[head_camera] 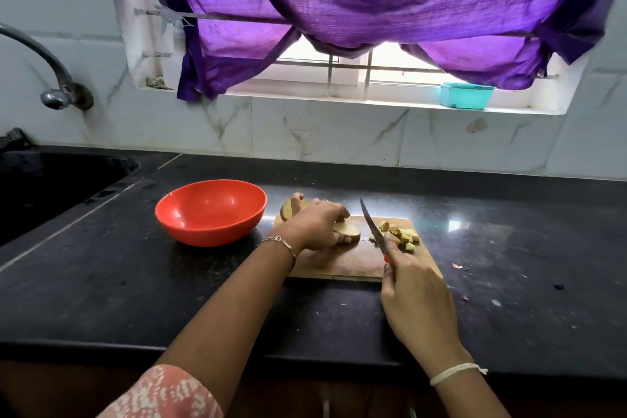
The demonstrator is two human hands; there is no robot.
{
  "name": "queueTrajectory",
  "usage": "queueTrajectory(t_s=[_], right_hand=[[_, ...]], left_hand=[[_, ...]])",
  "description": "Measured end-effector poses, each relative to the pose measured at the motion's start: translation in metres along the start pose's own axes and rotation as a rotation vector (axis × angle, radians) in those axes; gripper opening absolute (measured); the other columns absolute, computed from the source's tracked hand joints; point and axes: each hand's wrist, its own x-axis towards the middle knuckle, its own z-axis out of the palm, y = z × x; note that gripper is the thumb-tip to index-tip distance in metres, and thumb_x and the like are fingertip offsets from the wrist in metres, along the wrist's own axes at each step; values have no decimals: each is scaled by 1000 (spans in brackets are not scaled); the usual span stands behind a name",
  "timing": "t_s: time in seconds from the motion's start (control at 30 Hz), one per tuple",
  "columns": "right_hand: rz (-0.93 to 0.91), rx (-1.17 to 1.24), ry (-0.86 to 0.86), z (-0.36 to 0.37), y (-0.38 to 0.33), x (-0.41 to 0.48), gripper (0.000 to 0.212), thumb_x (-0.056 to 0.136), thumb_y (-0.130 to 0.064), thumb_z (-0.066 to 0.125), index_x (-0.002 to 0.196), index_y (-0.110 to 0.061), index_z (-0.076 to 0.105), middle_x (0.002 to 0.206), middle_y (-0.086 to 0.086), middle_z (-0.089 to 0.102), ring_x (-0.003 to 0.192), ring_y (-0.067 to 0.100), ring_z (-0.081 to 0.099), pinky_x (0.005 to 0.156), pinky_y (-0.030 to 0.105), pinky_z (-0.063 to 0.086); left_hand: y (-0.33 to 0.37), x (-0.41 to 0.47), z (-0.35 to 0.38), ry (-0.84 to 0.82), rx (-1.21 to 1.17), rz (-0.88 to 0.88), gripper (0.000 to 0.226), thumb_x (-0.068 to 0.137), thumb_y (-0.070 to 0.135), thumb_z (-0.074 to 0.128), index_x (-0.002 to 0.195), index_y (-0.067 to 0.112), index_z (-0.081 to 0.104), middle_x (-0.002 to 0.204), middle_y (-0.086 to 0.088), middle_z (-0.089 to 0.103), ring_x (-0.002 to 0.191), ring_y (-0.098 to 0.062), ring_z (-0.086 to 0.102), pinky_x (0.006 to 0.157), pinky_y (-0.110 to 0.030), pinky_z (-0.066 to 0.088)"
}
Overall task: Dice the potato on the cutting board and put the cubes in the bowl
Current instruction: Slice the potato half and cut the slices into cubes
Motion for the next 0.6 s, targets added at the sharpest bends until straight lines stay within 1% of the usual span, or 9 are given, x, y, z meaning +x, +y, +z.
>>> queueTrajectory(t_s=[0.07, 0.1, 0.2, 0.27, 0.3, 0.37, 0.43, 0.47, 0.6], right_hand=[[-18, 14, -15, -1, 0, 0, 51, 98, -19, 44, 148, -31, 36, 104, -6, 50, 95, 14, 56, 77, 27, 47], [-26, 18, -27, -2, -1, -1, 52, 98, -19, 43, 147, -33, 35, 102, -6, 49, 94, 15, 55, 77, 27, 46], [-31, 42, -59, -6, -2, -7, 53, 97, -20, 43, 146, -41, 35, 99, -7, 49, 87, 13, 54, 70, 25, 40], [-30, 42, -56, -9, -2, -13, 52, 97, -22, 43, 145, -42, 36, 100, -6, 55, 83, 12, 55, 71, 25, 44], [-25, 37, -48, -11, -3, -17, 52, 97, -22, 43, 145, -41, 36, 108, -4, 59, 89, 14, 59, 76, 27, 47], [-16, 10, -49, -13, -3, -22, 52, 97, -23, 43, 146, -39, 35, 122, -1, 61, 101, 19, 62, 83, 32, 50], [-11, -30, -71, -13, -2, -25, 52, 97, -24, 42, 147, -38, 34, 118, 0, 64, 102, 19, 62, 83, 32, 50], [-9, -43, -80, -13, -2, -26, 51, 97, -25, 41, 146, -37, 35, 114, 0, 65, 101, 19, 62, 82, 32, 49], [-25, -62, -79, -11, 0, -28, 52, 98, -28, 39, 148, -40, 31, 112, -1, 65, 99, 18, 62, 79, 31, 50]], left_hand=[[-2, -7, 2, 2, -144, 29, 47, 89, 36, 64, 133, 27, 51, 132, 8, 56, 127, -17, 44, 111, -45, 20], [-2, -11, 4, 6, -213, 42, 48, 87, 34, 68, 132, 26, 52, 129, 9, 58, 123, -15, 48, 107, -41, 27], [1, -21, 5, -2, -340, 49, 49, 84, 28, 73, 129, 22, 54, 124, 10, 61, 107, -7, 57, 92, -24, 37], [3, -26, 7, 25, -397, 42, 50, 82, 29, 75, 128, 20, 56, 126, 8, 61, 104, -7, 60, 92, -21, 42], [4, -29, 7, 49, -403, 31, 51, 81, 33, 75, 128, 21, 57, 127, 9, 61, 102, -6, 60, 92, -19, 42], [5, -33, 7, 80, -404, 1, 52, 80, 38, 75, 127, 21, 59, 125, 12, 60, 95, -2, 59, 82, -11, 39], [5, -35, 9, 100, -419, -11, 52, 80, 40, 75, 125, 18, 61, 122, 9, 62, 90, 1, 57, 73, -4, 33], [5, -36, 9, 108, -421, -11, 53, 79, 41, 75, 124, 17, 62, 122, 8, 63, 91, 1, 56, 72, -2, 33], [4, -36, 14, 125, -455, -32, 54, 78, 41, 77, 124, 16, 63, 121, 4, 65, 89, 1, 55, 70, -4, 38]])
